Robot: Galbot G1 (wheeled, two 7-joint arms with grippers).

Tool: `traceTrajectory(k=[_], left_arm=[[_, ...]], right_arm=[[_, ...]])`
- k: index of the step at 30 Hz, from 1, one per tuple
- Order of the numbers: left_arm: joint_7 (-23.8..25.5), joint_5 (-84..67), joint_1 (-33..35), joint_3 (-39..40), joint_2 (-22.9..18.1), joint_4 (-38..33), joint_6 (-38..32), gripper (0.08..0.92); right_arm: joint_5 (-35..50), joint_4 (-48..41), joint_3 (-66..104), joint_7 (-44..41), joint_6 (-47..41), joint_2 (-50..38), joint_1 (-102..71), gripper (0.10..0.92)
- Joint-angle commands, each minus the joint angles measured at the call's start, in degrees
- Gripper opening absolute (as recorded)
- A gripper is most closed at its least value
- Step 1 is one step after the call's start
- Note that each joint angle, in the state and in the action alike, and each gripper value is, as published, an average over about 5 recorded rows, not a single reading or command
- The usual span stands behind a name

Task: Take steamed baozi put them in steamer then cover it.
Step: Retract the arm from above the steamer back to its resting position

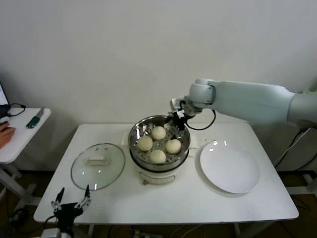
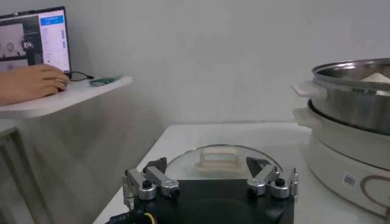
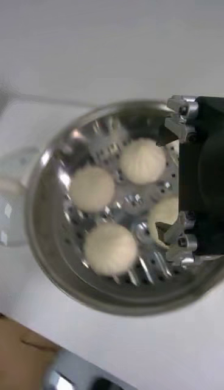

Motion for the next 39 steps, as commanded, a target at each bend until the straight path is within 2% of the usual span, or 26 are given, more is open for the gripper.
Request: traceTrajectory(k=[1, 9, 15, 20, 25, 29, 39], left_arm=[[-0.3, -0.7, -0.4, 0.3, 0.2, 0.1, -0.5, 0.823], [0.0, -0.1, -1.4, 0.4, 1.0, 0.8, -0.4, 0.823], [0.1, 2.4, -1.7, 0.5, 1.6, 1.4, -0.2, 0.823], [-0.7, 8.4, -2.4, 0.4, 1.7, 2.2, -1.2, 0.823], [-1.1, 13.0, -3.4, -0.3, 2.1, 2.7, -2.4, 0.823], [-1.0, 14.3, -3.4, -0.2, 3.0, 3.3, -3.1, 0.823], [-2.7, 20.9, -3.6, -1.5, 5.4, 5.5, -6.1, 0.823]], right_arm=[[9.4, 2.7, 22.5, 25.8, 0.3, -13.4, -14.3, 0.823], [6.9, 6.9, 46.0, 37.1, 2.5, -23.4, -33.8, 0.823], [1.6, 9.8, 63.3, 41.3, 6.4, -28.8, -52.3, 0.823], [-2.3, 13.4, 83.2, 43.2, 9.8, -29.3, -72.5, 0.823], [-6.4, 17.3, 104.4, 43.3, 13.4, -24.3, -95.2, 0.823], [-9.1, 19.1, 115.2, 42.1, 17.2, -17.5, -107.5, 0.823], [-12.8, 19.9, 123.4, 36.9, 31.3, -1.4, -123.8, 0.823]])
